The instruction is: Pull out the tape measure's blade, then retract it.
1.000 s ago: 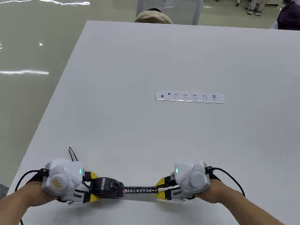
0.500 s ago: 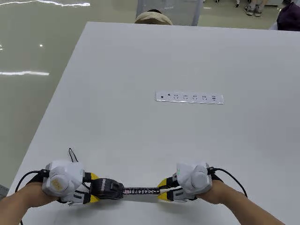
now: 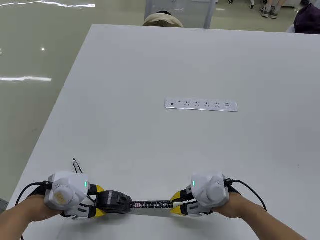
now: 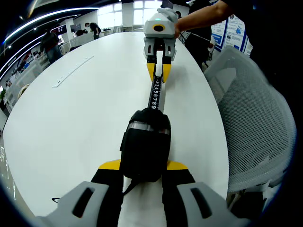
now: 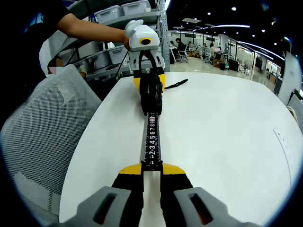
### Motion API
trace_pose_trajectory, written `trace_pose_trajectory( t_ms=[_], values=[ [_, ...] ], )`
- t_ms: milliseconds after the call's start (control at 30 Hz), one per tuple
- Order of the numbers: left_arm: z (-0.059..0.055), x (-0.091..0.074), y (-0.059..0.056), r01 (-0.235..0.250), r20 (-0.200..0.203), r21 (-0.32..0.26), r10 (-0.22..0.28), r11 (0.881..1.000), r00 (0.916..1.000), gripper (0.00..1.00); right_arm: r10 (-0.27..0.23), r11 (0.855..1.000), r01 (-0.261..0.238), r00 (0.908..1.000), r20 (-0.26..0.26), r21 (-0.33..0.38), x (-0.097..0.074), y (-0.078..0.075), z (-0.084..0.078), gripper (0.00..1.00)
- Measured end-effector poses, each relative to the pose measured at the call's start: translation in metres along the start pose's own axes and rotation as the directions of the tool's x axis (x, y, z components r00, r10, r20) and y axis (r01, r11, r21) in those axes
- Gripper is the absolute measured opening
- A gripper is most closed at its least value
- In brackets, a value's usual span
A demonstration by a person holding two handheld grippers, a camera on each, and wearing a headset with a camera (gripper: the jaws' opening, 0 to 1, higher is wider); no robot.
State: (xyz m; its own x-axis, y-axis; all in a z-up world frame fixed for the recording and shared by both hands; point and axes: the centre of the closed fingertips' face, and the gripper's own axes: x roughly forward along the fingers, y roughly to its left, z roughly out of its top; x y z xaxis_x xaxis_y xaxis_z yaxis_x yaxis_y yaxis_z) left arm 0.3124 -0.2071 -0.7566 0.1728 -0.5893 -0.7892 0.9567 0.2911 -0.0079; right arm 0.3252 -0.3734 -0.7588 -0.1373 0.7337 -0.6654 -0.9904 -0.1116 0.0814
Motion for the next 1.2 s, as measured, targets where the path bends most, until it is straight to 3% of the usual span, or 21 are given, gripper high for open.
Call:
trace_pose_trajectory(
  t_ms=[1200],
  values=[
    [0.002, -0.001, -0.001, 0.000, -0.005, 0.001, 0.000, 1.000, 1.0000, 0.27, -0.006, 1.000, 0.006, 1.0000, 0.005, 0.002, -0.014, 0.001, -0.005, 0.10]
  ],
)
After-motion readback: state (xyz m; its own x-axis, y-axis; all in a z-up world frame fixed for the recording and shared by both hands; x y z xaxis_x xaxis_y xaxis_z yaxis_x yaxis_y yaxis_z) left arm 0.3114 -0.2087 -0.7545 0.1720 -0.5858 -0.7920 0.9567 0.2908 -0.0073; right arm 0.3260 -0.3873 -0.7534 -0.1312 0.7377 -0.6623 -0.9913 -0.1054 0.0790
